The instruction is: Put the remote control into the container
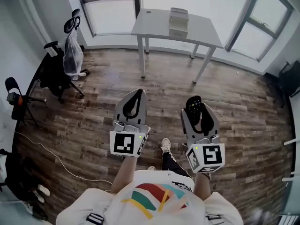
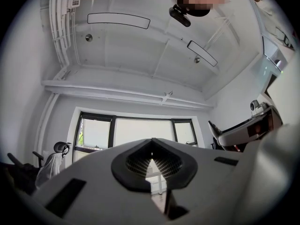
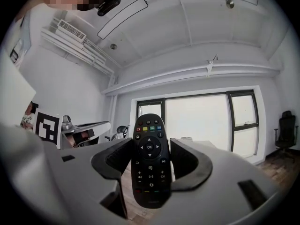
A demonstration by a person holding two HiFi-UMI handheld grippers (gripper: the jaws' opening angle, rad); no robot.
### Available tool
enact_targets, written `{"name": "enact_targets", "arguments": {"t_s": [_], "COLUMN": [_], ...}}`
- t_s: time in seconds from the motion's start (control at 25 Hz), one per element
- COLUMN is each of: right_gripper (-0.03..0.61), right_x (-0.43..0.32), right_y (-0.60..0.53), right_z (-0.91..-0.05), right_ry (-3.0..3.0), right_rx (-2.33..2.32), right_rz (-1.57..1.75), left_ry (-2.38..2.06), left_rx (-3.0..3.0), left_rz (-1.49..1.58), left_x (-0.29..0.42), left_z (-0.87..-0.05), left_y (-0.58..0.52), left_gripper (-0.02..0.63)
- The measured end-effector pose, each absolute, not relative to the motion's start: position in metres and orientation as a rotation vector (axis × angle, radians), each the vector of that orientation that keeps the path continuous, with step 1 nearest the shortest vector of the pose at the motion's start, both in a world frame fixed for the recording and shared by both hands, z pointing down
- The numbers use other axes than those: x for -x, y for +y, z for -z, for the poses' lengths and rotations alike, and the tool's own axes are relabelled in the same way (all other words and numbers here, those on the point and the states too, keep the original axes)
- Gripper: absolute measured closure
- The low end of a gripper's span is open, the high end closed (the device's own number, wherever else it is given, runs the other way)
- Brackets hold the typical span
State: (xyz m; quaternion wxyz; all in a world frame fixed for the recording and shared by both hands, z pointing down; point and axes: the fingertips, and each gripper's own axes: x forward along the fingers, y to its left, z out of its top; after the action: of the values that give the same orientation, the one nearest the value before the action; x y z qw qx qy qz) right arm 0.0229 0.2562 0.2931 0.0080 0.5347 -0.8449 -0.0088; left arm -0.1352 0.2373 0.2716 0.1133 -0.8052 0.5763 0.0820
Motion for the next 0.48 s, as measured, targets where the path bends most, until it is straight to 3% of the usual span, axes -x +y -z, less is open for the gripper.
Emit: {"name": "enact_targets", "arguments": {"t_s": [0.48], "right_gripper": [0.321], "right_x": [-0.042], "right_y": [0.131], "right_z": [-0.257], "right_ry": [-2.725], "right_rx": [-1.597], "right_rz": [0.095], "left_ry": [1.723], "left_rx": [2.259], "left_rz": [-0.21], "left_x": [0.121], "left_z": [-0.234], "left_y": [0.127], "left_gripper": [0.607]}}
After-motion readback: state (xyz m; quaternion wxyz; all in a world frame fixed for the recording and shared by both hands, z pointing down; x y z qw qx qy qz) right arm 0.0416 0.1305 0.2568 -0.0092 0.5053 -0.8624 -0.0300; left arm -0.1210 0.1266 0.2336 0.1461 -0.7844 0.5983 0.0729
